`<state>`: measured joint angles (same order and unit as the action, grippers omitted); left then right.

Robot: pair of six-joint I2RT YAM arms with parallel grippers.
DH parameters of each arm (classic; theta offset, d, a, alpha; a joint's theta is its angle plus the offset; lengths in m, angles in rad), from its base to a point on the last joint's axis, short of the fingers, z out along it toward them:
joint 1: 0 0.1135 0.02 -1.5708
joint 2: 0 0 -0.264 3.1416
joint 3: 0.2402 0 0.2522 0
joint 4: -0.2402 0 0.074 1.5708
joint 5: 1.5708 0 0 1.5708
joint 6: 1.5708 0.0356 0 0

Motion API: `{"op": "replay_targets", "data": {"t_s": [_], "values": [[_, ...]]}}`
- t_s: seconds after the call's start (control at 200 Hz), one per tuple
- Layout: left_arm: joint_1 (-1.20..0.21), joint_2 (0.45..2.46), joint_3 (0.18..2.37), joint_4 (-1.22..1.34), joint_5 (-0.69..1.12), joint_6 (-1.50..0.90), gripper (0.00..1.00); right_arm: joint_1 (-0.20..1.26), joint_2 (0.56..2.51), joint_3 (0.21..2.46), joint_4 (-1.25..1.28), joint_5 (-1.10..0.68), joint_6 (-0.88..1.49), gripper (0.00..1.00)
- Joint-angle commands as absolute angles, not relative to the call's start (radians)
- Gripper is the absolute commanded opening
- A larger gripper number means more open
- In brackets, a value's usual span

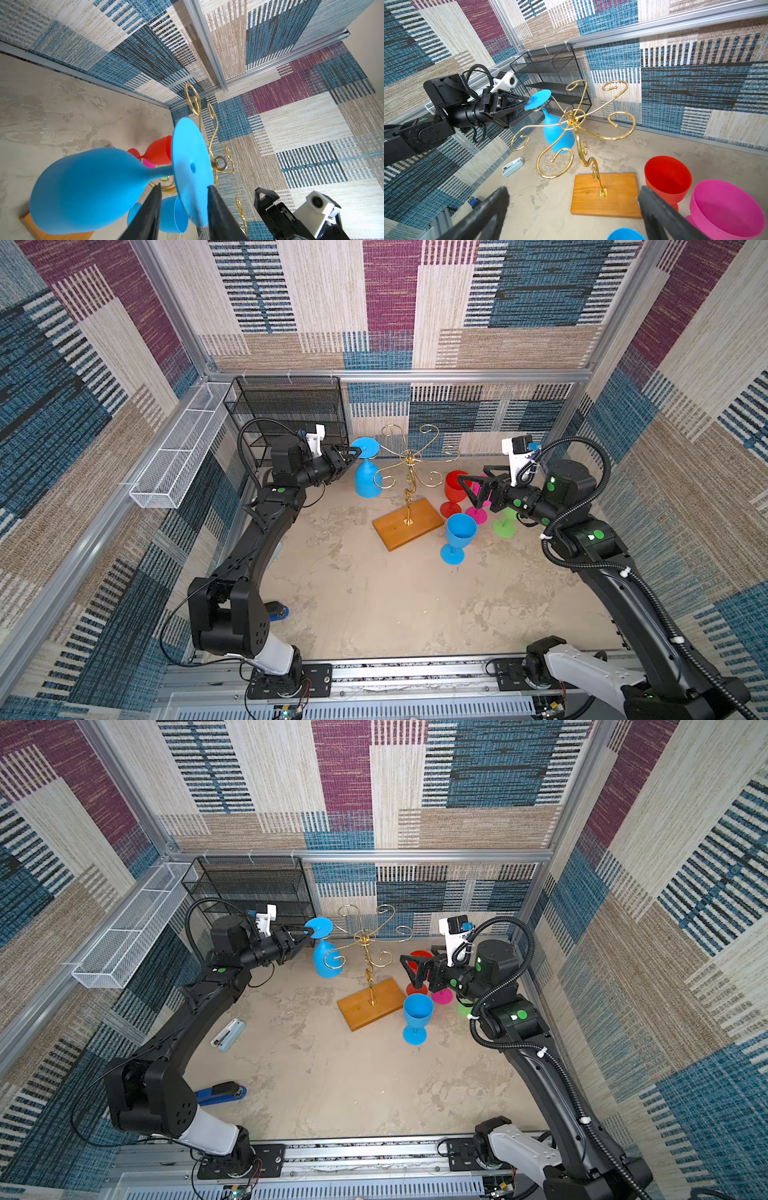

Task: Take the wine glass off the wine glass rack
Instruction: Pick up the wine glass from the wine glass rack.

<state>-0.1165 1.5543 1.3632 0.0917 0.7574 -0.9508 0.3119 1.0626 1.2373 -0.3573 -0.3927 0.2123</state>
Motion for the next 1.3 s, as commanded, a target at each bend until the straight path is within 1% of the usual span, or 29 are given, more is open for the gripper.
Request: {"op": "replay_targets", "data": {"t_s": [0.0,0.16,0.621,0.896,1.142,1.292], "values": [[-0.120,1.560,1.374,0.146,0.750,-0.973,0.31,0.311,1.060,1.235,-0.318,-0.403,0.218,0.99],[-0.120,1.556,1.376,0.154,0.749,-0.976,0.24,0.311,1.060,1.235,-0.316,-0.403,0.218,0.99],[-0.118,1.541,1.376,0.196,0.773,-1.023,0.07,0.311,1.059,1.235,-0.311,-0.411,0.227,0.99],[-0.112,1.521,1.363,0.241,0.787,-1.090,0.00,0.311,1.056,1.235,-0.310,-0.420,0.232,0.99],[-0.108,1.530,1.358,0.334,0.793,-1.169,0.00,0.311,1.047,1.230,-0.309,-0.422,0.233,0.99],[-0.116,1.546,1.379,0.339,0.806,-1.176,0.00,0.310,1.036,1.223,-0.309,-0.417,0.235,0.99]]}}
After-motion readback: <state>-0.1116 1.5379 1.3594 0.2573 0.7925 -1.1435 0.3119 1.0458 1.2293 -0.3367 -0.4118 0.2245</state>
